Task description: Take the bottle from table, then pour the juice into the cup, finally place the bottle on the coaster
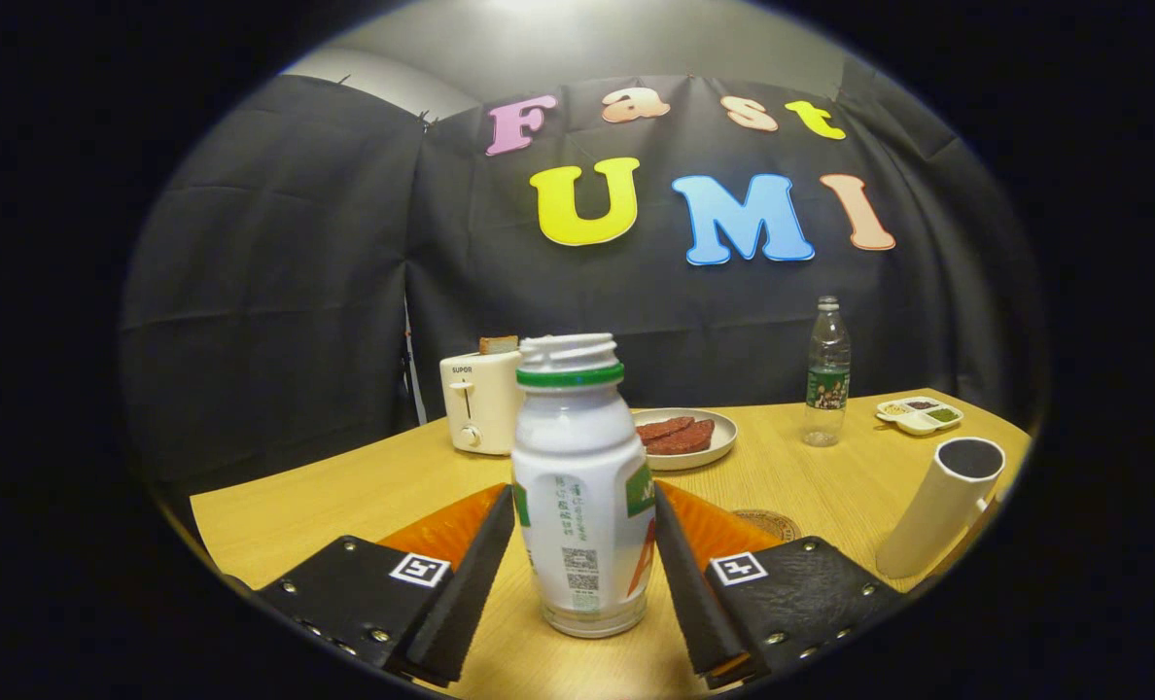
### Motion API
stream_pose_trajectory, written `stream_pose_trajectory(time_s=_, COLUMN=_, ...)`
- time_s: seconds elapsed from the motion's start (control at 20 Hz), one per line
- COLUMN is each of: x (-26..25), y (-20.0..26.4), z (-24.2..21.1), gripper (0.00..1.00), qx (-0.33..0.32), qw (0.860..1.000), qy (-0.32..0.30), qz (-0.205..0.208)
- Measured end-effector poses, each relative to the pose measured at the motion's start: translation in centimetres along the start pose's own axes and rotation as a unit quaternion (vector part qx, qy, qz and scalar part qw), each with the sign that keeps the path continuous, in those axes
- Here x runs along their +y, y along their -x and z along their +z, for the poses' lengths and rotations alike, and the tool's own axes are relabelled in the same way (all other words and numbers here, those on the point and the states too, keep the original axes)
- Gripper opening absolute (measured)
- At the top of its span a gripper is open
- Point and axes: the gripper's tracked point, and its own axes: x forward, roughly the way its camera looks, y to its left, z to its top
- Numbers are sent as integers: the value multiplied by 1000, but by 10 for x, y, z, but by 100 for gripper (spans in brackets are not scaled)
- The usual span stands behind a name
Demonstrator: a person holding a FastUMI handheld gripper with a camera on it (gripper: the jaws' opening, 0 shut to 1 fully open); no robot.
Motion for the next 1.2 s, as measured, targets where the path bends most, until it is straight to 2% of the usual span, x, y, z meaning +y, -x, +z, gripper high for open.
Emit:
stream_pose_trajectory(time_s=0.1, x=-2, y=-1, z=1, gripper=76, qx=-4, qw=1000, qy=3, qz=-5)
stream_pose_trajectory(time_s=0.3, x=-8, y=1, z=2, gripper=70, qx=-3, qw=1000, qy=7, qz=-20)
stream_pose_trajectory(time_s=0.6, x=-18, y=9, z=11, gripper=70, qx=-15, qw=999, qy=-31, qz=-14)
stream_pose_trajectory(time_s=0.9, x=-35, y=15, z=37, gripper=70, qx=-60, qw=990, qy=-129, qz=8)
stream_pose_trajectory(time_s=1.2, x=-64, y=20, z=46, gripper=70, qx=-86, qw=962, qy=-260, qz=21)
